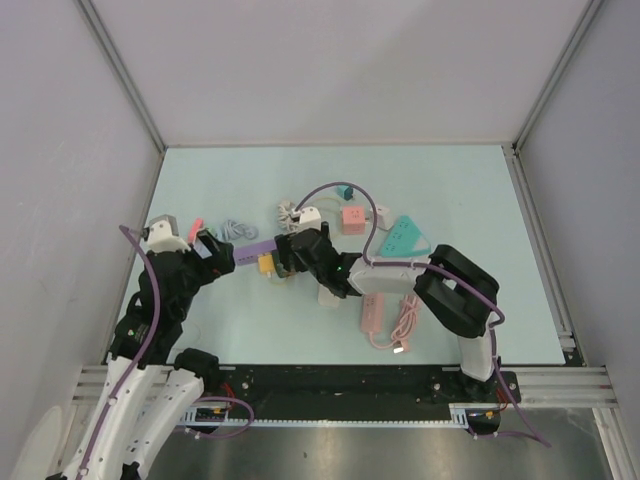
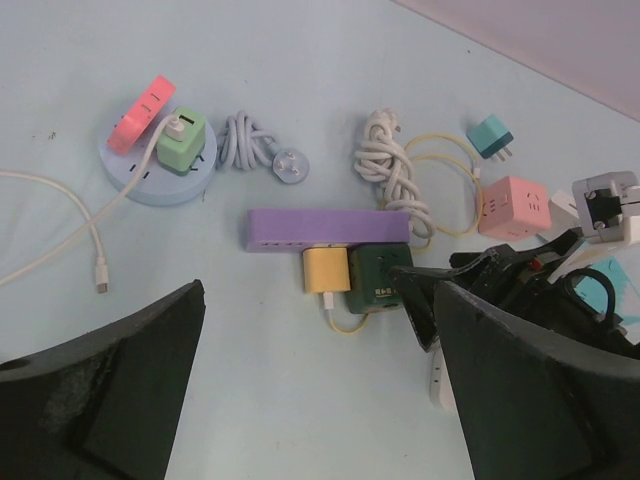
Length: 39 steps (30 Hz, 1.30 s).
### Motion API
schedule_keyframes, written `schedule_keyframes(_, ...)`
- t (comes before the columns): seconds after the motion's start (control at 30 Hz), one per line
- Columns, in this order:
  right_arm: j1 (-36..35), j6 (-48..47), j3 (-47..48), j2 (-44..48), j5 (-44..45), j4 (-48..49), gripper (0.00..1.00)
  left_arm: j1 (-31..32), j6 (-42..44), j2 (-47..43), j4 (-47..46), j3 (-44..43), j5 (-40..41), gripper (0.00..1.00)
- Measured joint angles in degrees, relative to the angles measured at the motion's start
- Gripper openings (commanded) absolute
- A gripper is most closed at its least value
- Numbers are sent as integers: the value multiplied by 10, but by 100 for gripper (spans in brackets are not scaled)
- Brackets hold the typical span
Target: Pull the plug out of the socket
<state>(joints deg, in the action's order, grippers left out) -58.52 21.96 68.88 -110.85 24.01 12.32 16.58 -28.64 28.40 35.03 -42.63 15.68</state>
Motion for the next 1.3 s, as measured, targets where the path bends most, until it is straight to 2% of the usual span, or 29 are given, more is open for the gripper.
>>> schedule_keyframes(0.33, -33, -26, 44, -61, -9, 12, 90, 0, -4, -4, 3, 0, 7, 100)
schedule_keyframes(0.5, -37, -30, 58, -83, 5, -8, 84, 0, -5, -9, 3, 0, 7, 100)
schedule_keyframes(0.7, -38, -52, 60, -87, 23, -26, 65, 0, -4, -14, 2, 0, 6, 100)
schedule_keyframes(0.73, -39, -56, 60, -87, 25, -29, 56, 0, -4, -14, 2, 1, 6, 100)
schedule_keyframes(0.8, -40, -68, 60, -85, 30, -34, 44, 0, -4, -11, 2, 3, 4, 98)
schedule_keyframes(0.83, -40, -75, 60, -83, 31, -38, 41, 0, -4, -8, -1, 5, 2, 98)
schedule_keyframes(0.93, -33, -92, 47, -74, 29, -37, 33, 0, -4, 18, -7, 10, -11, 95)
schedule_keyframes(1.03, -18, -111, 15, -52, 7, -22, 30, -1, -5, 74, -15, 11, -29, 79)
schedule_keyframes(1.13, -3, -133, -15, -33, -20, -8, 28, -6, -13, 141, -23, 10, -74, 72)
schedule_keyframes(1.3, 14, -162, -38, -18, -69, 10, 27, -14, -15, 237, -46, 8, -151, 66)
